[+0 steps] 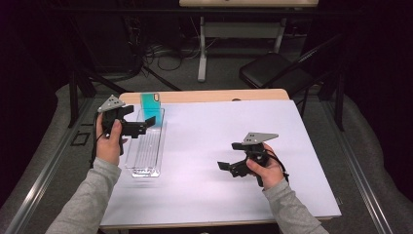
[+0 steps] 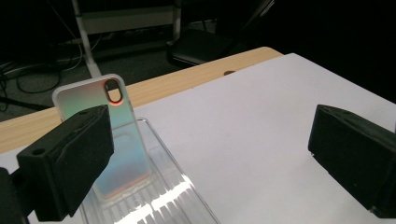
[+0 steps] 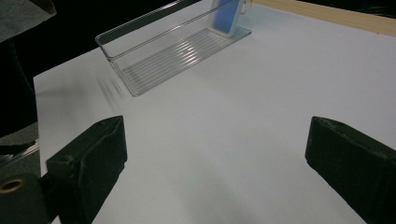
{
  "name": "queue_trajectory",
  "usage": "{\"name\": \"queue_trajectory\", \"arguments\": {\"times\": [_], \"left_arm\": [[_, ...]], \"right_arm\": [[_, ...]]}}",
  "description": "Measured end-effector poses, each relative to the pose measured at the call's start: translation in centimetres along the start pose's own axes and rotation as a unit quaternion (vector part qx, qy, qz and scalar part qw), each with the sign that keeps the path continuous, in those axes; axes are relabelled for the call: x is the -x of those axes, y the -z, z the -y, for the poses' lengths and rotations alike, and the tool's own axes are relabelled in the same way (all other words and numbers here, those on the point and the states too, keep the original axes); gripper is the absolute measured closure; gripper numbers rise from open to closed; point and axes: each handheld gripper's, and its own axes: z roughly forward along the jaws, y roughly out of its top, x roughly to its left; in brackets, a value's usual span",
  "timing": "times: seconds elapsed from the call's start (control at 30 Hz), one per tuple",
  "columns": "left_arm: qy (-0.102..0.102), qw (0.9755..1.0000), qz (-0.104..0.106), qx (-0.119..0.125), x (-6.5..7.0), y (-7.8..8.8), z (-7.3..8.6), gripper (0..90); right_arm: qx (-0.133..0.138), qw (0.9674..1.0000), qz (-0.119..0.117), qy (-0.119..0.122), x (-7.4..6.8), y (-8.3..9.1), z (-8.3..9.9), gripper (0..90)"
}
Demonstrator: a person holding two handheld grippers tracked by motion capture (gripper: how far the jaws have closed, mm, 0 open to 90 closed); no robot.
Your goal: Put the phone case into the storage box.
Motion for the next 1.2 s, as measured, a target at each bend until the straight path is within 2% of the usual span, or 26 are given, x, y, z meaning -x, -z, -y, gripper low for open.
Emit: {"name": "queue_trajectory", "arguments": {"times": [0.23, 0.43, 0.53, 0.67, 0.8, 0.9, 1.0, 1.2], "left_arm": [[-0.012, 0.9995, 0.028, 0.007, 1.8, 1.4, 0.9, 0.5], [-0.011, 0.9980, 0.056, 0.028, 3.4, 2.9, 2.7, 0.4], [-0.027, 0.9980, 0.053, 0.023, 4.1, 3.4, 3.4, 0.4], [-0.022, 0.9974, 0.063, 0.025, 4.7, 3.8, 4.5, 0.4], [-0.019, 0.9967, 0.075, 0.025, 5.4, 4.0, 5.6, 0.4], [-0.021, 0.9967, 0.076, 0.021, 5.8, 4.0, 6.4, 0.4], [-0.014, 0.9961, 0.083, 0.025, 6.1, 3.9, 7.2, 0.4], [-0.019, 0.9960, 0.086, 0.014, 6.4, 3.6, 8.3, 0.4]], "right_arm": [[0.003, 0.9998, 0.013, 0.017, -0.8, 0.8, 0.0, 5.3], [0.006, 0.9993, 0.024, 0.027, -1.4, 2.0, 0.2, 4.0], [0.006, 0.9990, 0.032, 0.030, -1.5, 2.6, 0.4, 2.2], [0.007, 0.9984, 0.044, 0.035, -1.6, 3.3, 0.9, 0.1], [0.010, 0.9982, 0.051, 0.029, -1.6, 4.0, 1.5, 0.0], [0.012, 0.9981, 0.056, 0.023, -1.5, 4.5, 2.0, 0.0], [0.012, 0.9978, 0.062, 0.017, -1.5, 4.9, 2.6, 0.0], [0.012, 0.9969, 0.076, 0.015, -1.3, 5.5, 3.8, 0.0]]}}
